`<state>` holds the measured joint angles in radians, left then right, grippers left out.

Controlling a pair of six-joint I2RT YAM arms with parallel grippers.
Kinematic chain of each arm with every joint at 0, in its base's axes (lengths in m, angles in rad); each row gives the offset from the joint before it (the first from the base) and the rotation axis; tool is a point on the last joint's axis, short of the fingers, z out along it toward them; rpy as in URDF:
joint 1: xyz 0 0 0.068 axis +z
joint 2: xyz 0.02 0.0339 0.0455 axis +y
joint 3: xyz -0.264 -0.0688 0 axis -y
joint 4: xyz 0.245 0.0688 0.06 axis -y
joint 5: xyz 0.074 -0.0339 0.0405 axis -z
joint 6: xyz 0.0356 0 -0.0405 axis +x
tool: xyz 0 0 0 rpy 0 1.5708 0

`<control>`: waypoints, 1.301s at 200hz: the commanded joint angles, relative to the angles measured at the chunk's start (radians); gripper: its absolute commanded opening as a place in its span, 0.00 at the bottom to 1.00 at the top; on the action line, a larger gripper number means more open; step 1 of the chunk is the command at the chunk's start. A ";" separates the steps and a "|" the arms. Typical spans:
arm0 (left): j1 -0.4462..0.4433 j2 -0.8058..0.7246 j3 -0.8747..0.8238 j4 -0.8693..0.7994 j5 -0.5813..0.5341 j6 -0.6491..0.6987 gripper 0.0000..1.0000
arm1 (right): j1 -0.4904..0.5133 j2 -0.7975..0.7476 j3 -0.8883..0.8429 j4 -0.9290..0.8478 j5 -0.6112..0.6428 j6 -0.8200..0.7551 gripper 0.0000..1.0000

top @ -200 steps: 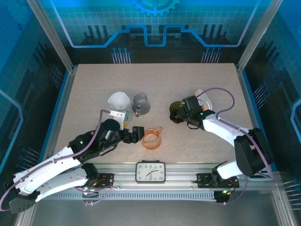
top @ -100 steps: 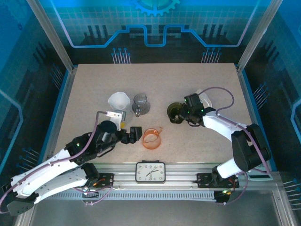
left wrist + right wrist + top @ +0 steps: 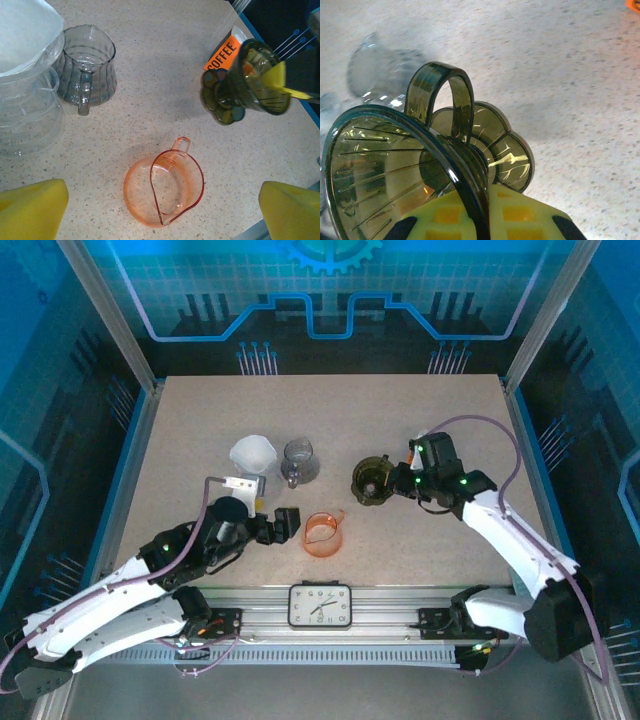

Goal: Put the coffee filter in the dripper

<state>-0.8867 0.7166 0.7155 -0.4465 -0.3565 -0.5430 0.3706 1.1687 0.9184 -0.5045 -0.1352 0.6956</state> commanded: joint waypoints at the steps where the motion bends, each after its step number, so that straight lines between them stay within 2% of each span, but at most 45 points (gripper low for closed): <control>1: -0.003 -0.016 0.005 -0.027 -0.041 -0.003 0.99 | 0.040 -0.023 0.064 -0.109 -0.152 -0.058 0.00; 55: -0.003 -0.026 0.002 -0.049 -0.058 -0.023 0.99 | 0.258 0.091 0.225 -0.205 -0.140 -0.075 0.00; 99: -0.003 -0.049 -0.010 -0.067 -0.064 -0.034 0.99 | 0.340 0.201 0.280 -0.213 -0.118 -0.075 0.00; 163: -0.003 -0.067 -0.026 -0.070 -0.072 -0.035 0.99 | 0.383 0.303 0.325 -0.225 -0.067 -0.098 0.00; 260: -0.003 -0.067 -0.034 -0.061 -0.073 -0.026 0.99 | 0.412 0.367 0.334 -0.221 -0.029 -0.113 0.01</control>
<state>-0.8867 0.6590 0.6956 -0.5114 -0.4046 -0.5701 0.7677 1.5169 1.2312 -0.7242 -0.1692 0.5938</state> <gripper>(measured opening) 0.990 0.098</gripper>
